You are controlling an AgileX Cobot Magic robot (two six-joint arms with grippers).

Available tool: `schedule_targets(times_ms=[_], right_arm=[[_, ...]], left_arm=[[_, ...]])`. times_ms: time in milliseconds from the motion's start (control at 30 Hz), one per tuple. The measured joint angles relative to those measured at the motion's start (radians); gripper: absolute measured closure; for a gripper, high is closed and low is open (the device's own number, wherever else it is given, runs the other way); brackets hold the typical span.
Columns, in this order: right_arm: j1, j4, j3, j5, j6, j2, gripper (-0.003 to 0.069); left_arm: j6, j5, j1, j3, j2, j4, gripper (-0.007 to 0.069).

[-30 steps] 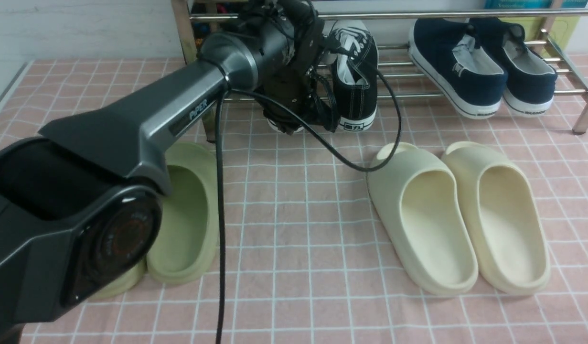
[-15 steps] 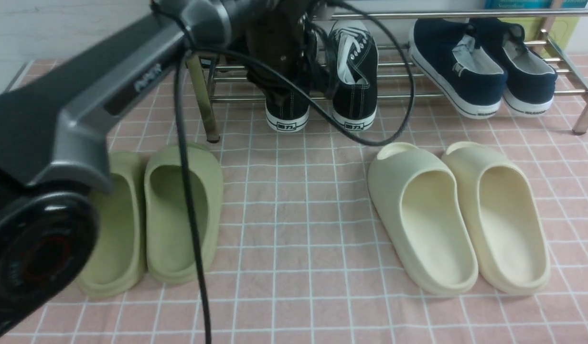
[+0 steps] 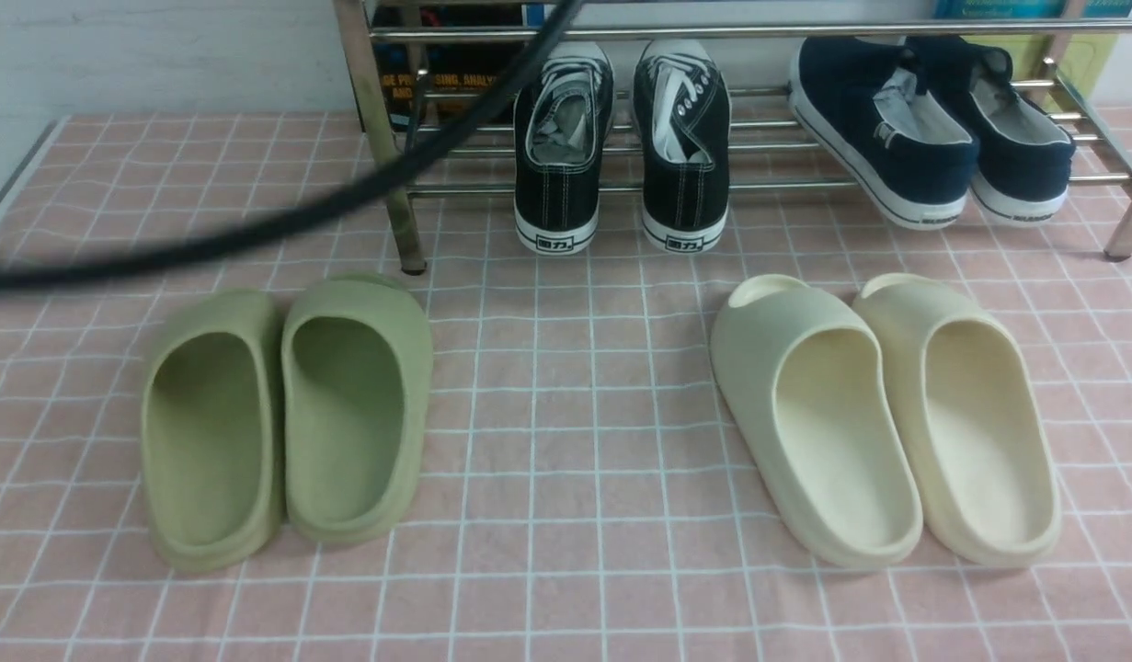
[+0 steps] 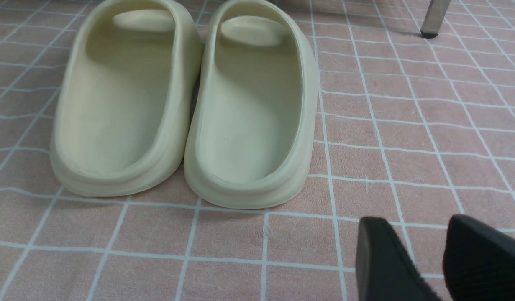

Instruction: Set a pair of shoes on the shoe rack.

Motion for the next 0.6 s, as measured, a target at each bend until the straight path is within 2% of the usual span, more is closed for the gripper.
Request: schedule_targets(times_ms=[200,233,367,467,600], right_arm=[[0.0,0.0,0.0,0.0,0.0,0.0,0.042],[0.0,0.0,0.0,0.0,0.0,0.0,0.042],[0.0,0.0,0.0,0.0,0.0,0.0,0.042],[0.0,0.0,0.0,0.0,0.0,0.0,0.042],[0.0,0.0,0.0,0.0,0.0,0.0,0.042]], left_arm=[[-0.083,-0.552,0.0,0.632,-0.466,0.035,0.0554],[-0.103,-0.675,0.0,0.798,-0.586,0.043,0.0557],[-0.188,-0.928,0.0,1.046,-0.866,0.055,0.0611],[-0.265,-0.938,0.0,1.145,-1.007,0.059,0.0622],[-0.327,-0.863,0.0,1.203,-1.112,0.074,0.0622]])
